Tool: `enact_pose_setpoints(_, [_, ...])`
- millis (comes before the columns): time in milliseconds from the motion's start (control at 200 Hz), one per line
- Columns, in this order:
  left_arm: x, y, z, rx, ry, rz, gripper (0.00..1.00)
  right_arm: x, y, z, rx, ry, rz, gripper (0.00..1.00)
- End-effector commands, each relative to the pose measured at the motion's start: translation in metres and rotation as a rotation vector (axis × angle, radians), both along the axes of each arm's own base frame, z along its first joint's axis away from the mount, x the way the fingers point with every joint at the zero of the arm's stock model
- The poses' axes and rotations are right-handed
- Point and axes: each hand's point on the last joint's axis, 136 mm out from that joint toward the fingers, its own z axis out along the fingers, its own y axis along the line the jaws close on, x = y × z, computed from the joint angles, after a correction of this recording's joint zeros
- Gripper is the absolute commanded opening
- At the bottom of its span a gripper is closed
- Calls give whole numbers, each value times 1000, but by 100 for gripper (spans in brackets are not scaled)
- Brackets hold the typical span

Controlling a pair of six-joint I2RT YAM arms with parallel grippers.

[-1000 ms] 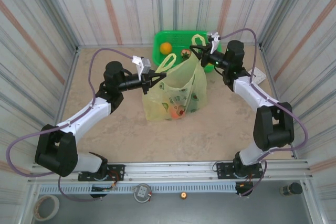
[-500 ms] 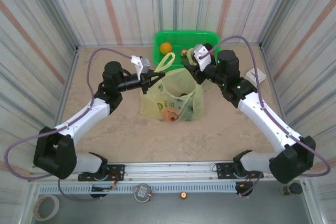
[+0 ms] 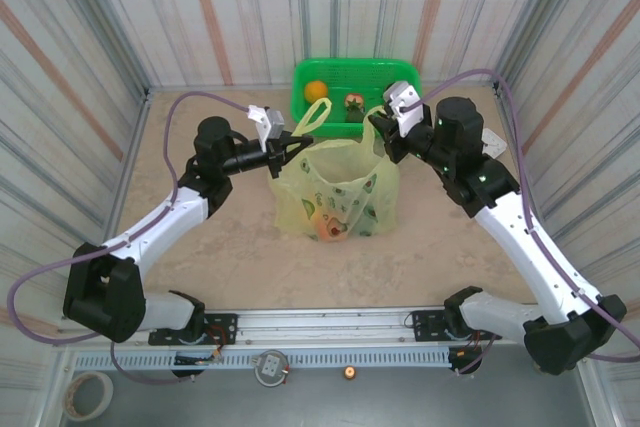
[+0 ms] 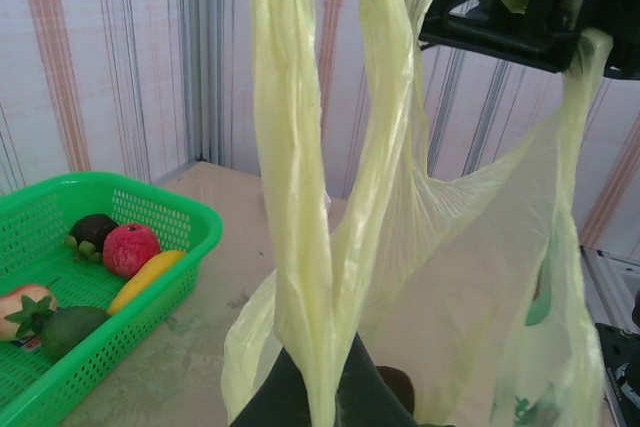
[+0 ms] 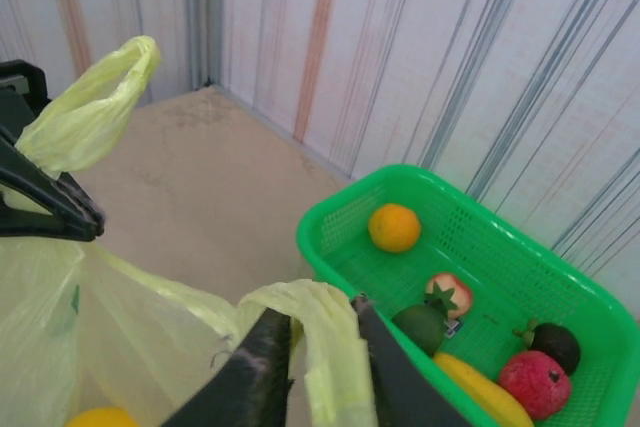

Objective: Place the fake fruits into the plastic bag and tie a complex knot

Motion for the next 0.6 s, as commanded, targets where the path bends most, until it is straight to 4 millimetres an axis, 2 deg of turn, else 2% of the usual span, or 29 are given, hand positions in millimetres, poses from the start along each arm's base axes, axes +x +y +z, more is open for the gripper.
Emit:
enact_pose_setpoints(0, [-6,6,14,-11,-52,6,0,1,4,23,58,-8,15,17])
enact_pose_setpoints(45, [-6,6,14,-12,-55,6,0,1,6,29,76,-14,19,20])
enact_pose_setpoints(110, [-8,7,16,-16,-62,7,0,1,8,32,94,-6,28,29])
enact_pose_setpoints(165, [-9,7,17,-20,-69,8,0,1,8,34,107,2,26,30])
enact_pose_setpoints(200, [-9,7,18,-21,-73,8,0,1,8,34,113,10,25,27])
enact_pose_setpoints(230, [-10,7,19,-22,-76,8,0,1,8,33,113,21,26,18])
enact_pose_setpoints(245, [-9,8,19,-23,-79,9,0,0,9,31,110,28,27,10])
enact_pose_setpoints(286, [-10,8,19,-25,-80,9,0,-1,9,28,106,41,32,0])
enact_pose_setpoints(381, [-11,9,21,-27,-87,9,0,-2,10,22,98,71,29,0])
enact_pose_setpoints(481, [-12,9,22,-31,-97,12,0,-6,8,27,107,63,36,0])
enact_pose_setpoints(541, [-12,9,22,-33,-102,12,0,-8,7,36,130,65,29,27])
enact_pose_setpoints(596, [-12,9,22,-35,-106,12,0,-10,10,38,139,88,49,32])
